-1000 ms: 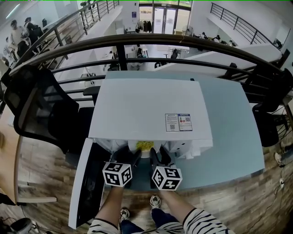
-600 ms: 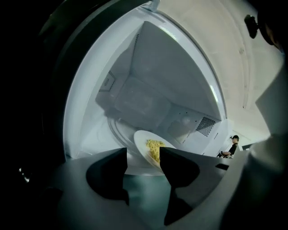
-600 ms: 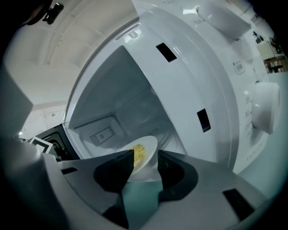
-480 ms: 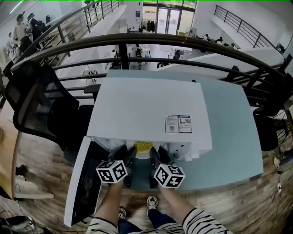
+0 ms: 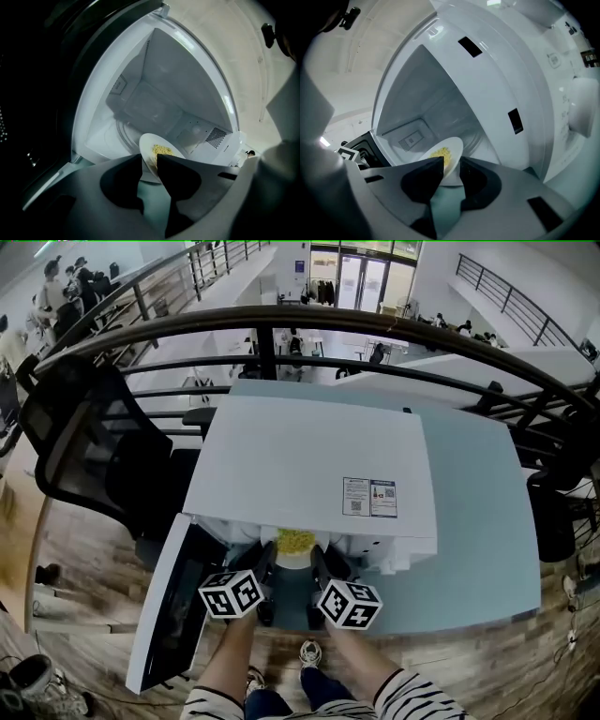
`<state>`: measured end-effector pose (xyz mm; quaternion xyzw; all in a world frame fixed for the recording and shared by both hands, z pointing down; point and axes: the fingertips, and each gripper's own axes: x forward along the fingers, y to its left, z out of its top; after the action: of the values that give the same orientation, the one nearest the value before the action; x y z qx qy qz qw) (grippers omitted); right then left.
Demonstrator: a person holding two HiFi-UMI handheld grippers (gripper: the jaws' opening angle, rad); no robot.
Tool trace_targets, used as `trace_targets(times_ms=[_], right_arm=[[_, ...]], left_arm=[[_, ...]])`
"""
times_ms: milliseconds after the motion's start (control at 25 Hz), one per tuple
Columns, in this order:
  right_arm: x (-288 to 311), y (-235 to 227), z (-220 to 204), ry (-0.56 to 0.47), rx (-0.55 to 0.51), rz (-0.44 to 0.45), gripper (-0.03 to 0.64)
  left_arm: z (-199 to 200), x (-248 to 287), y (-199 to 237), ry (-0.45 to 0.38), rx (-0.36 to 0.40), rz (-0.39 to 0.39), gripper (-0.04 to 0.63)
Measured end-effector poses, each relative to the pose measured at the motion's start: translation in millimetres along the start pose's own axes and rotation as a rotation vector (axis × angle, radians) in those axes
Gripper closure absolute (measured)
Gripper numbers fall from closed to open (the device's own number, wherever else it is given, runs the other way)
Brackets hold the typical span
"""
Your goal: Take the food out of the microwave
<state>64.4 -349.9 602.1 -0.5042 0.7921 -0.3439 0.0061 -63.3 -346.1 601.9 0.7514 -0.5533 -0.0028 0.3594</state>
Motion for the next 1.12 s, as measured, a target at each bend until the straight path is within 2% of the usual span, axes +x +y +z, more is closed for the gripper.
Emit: trace_targets(times_ms=[200,600,1120], right_arm=[[-17.8,12.5,3.7,-0.011,-0.011,0.007,0.517],[-73.9,35.6,2.4,-0.062,-0.013,-0.041,0.523],[-166.4,74.2,-34.4,-0.101,-0.017,-0.098,0.523]], left_arm=[[-0.7,-21.8,-7.8,-0.006,0.004,0.001,0.484],[-2.6,-74.8,-39.6,-0.039,0.016,-0.063,0.502],[-37.1,-166.6,-66.8,-0.038,0.026,-0.135,0.512]])
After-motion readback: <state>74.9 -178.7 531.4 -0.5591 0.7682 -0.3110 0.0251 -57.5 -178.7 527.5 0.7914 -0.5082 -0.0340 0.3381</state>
